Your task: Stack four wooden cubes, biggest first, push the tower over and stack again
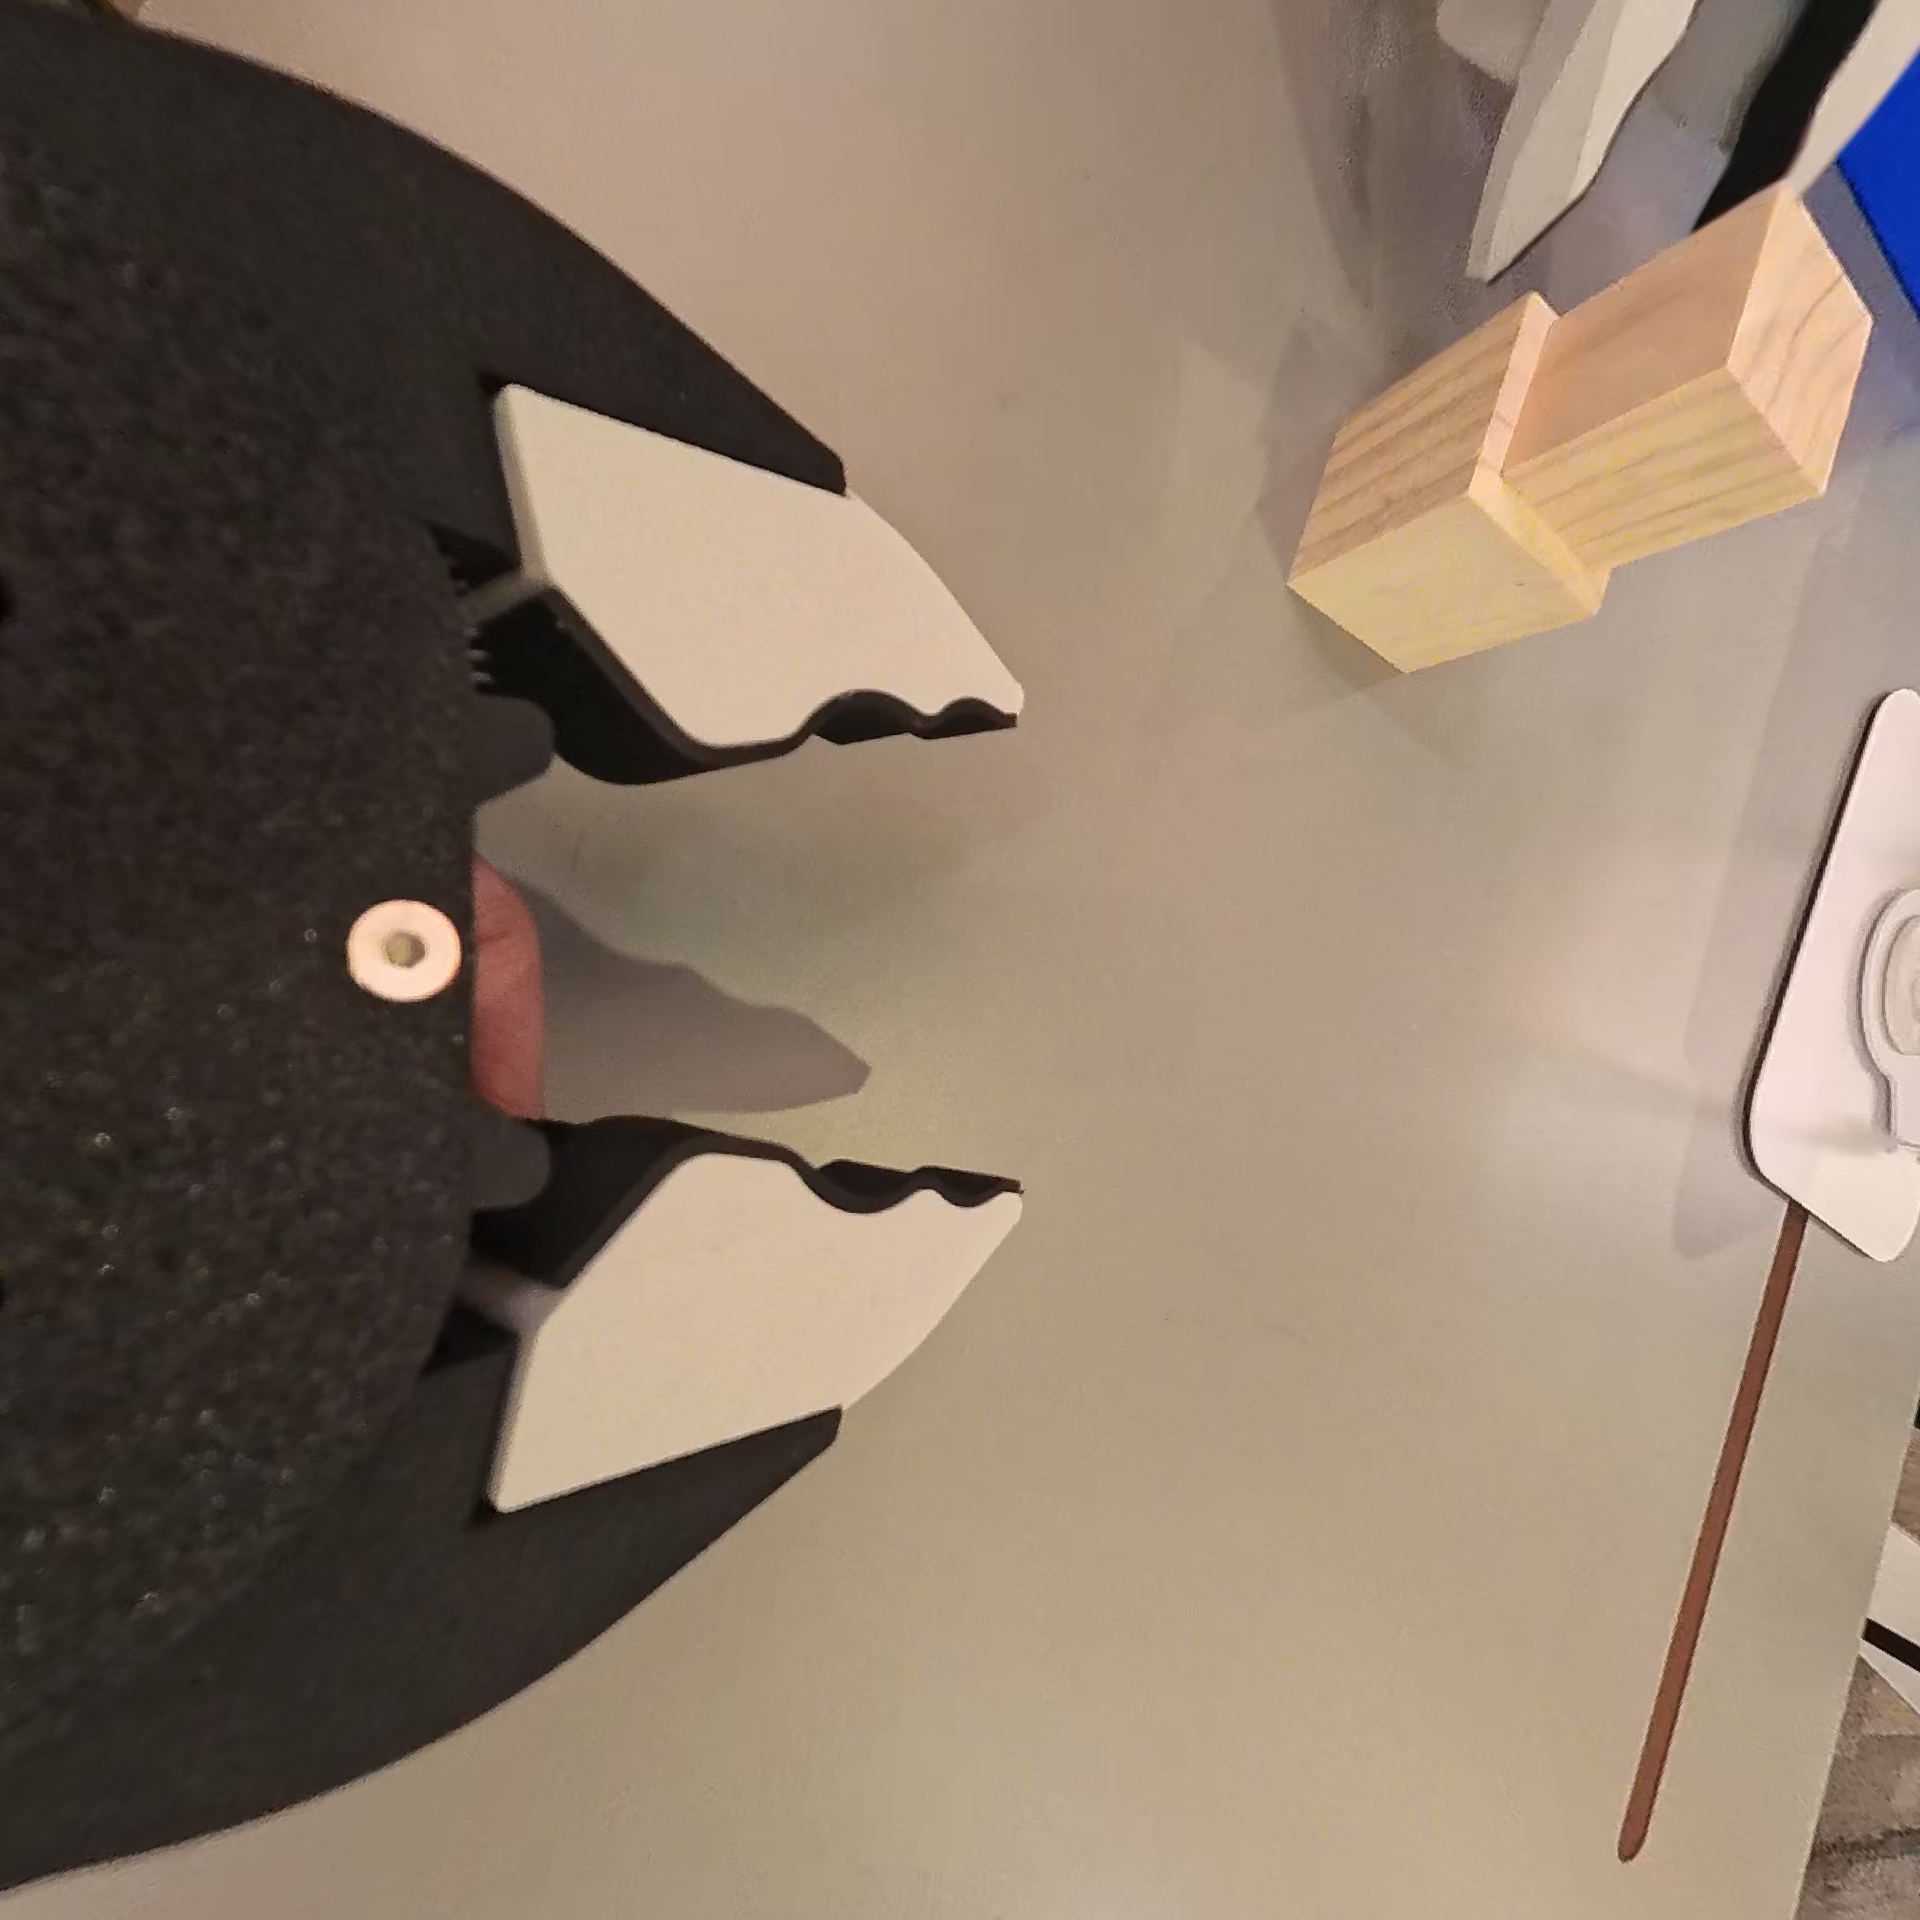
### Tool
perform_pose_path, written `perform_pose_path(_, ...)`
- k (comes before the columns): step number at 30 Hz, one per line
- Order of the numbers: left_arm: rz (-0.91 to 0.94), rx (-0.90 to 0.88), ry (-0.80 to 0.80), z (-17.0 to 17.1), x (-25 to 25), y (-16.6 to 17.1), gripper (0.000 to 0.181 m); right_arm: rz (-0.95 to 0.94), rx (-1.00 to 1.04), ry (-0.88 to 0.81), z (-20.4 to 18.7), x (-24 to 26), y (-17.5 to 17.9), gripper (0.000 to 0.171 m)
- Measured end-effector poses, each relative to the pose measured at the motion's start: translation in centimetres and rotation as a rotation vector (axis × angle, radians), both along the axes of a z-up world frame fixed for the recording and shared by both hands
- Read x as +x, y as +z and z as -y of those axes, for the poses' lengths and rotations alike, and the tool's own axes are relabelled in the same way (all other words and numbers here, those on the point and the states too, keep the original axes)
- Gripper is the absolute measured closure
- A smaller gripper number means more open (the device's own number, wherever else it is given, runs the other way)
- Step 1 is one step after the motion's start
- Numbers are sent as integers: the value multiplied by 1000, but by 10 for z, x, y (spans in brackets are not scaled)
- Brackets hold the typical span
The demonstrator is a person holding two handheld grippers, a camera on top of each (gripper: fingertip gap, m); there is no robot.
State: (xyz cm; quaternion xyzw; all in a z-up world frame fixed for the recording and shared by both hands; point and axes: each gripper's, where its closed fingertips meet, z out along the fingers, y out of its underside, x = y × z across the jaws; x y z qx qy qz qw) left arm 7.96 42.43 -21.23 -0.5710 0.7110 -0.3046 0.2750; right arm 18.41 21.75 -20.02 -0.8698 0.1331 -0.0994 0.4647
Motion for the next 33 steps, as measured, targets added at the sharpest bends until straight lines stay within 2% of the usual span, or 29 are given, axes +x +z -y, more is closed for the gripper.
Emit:
perform_pose_path(4,-123,29,-153,-8,10,-6,111,-5,-3,0,0,1,-2,92)
perform_pose_path(13,-360,69,-348,-9,17,-22,117,-9,-6,-11,2,5,-4,92)
perform_pose_path(14,-384,75,-358,-9,16,-24,119,-11,-6,-12,3,6,-4,92)
perform_pose_path(16,-398,106,-367,-9,18,-28,152,-11,-7,-14,3,7,-4,92)
perform_pose_path(20,-428,132,-362,-10,18,-28,153,-11,-10,-13,3,7,-5,92)
perform_pose_path(26,-300,186,-295,-13,15,-16,153,-10,-5,-11,3,6,-3,92)
perform_pose_path(33,92,149,-156,13,-15,46,153,2,27,-1,-1,2,3,94)
